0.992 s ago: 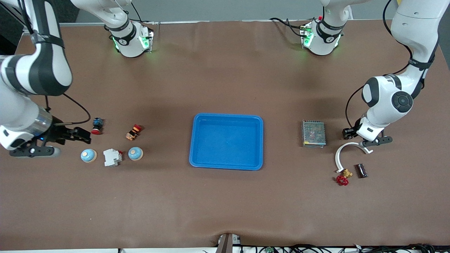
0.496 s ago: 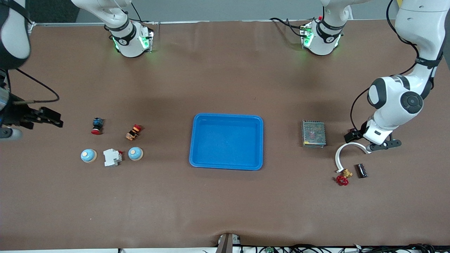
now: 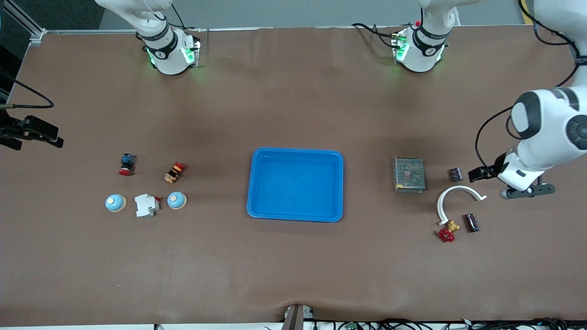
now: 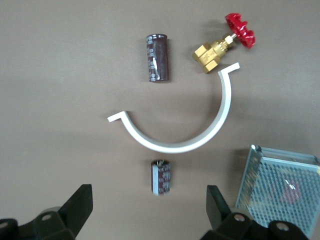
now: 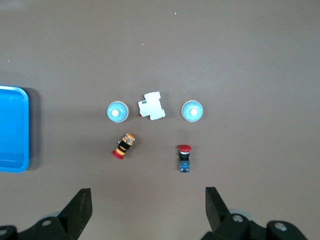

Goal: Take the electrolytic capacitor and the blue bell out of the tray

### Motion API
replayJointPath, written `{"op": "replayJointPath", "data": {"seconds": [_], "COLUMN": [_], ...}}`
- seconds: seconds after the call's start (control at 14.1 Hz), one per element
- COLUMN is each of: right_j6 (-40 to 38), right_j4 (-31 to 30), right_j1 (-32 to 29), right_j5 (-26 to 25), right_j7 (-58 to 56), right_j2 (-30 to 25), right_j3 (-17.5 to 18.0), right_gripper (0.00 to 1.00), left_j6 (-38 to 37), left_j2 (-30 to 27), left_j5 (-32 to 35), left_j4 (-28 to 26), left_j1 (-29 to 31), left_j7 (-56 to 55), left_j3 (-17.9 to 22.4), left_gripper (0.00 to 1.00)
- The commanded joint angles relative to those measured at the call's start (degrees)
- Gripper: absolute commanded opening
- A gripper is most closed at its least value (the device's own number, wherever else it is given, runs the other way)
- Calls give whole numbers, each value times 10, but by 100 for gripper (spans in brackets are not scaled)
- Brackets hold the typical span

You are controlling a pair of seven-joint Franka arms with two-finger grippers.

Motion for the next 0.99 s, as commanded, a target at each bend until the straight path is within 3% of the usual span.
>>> {"op": "replayJointPath", "data": {"seconds": [0.0,0.28,0.92], "right_j6": [-28,-44,-13], "right_j4": [11,21,-14], "right_j1": [11,11,11], "right_j5": [-16,-16,-14], "right_j7": [33,28,28], "right_j2": [-20,-32,-61], "right_j3": [2,2,2], "right_gripper": [100,100,100], "left_j6": [-121,-220,-301], "left_j2": [-16,-12,-23], "left_j5": [-23,-50,-48], "left_j4": [80,183,299], "left_j1": [8,2,1], "left_j7": [22,19,-35], "left_j3": [-6,-16,-101], "left_gripper": [100,100,100]}}
